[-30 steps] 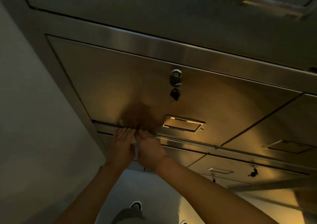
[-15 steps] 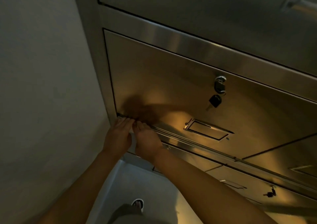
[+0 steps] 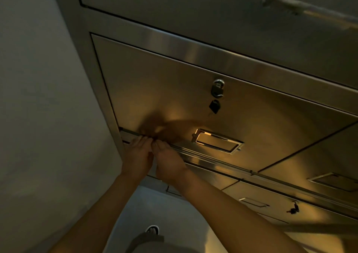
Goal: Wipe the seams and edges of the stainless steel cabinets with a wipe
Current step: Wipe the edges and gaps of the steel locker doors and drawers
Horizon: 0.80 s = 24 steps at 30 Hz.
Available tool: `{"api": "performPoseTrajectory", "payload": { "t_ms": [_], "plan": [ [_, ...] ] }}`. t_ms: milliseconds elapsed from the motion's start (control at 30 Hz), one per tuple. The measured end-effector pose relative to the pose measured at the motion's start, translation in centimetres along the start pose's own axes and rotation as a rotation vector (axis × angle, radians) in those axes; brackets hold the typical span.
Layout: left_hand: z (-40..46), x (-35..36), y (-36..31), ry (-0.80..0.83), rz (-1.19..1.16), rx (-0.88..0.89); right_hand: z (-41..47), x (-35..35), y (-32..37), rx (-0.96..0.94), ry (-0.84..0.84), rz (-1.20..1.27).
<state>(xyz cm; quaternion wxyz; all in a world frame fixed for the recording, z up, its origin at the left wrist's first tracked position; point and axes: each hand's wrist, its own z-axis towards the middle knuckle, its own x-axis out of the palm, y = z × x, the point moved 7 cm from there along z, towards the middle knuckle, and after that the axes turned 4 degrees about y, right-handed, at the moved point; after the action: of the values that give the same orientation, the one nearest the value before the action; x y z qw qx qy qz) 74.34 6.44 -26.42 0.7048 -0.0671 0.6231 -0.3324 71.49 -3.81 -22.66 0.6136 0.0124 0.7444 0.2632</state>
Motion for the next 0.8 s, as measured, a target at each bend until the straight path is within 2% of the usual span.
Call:
{"api": "performPoseTrajectory", "payload": {
  "t_ms": [400,533,800],
  "plan": [
    [-0.5,5.9,-11.8,0.009,0.029,0.164,-10.0,-3.1,-8.6,0.052,-0.168,0.034],
    [-0.5,8.1,-15.8,0.081,0.03,0.183,-13.6,-4.3,-11.1,0.053,-0.209,0.061],
    [-0.9,11.3,-21.9,0.131,0.11,0.236,-18.8,-4.9,-16.1,0.179,-0.239,0.13]
  ]
}}
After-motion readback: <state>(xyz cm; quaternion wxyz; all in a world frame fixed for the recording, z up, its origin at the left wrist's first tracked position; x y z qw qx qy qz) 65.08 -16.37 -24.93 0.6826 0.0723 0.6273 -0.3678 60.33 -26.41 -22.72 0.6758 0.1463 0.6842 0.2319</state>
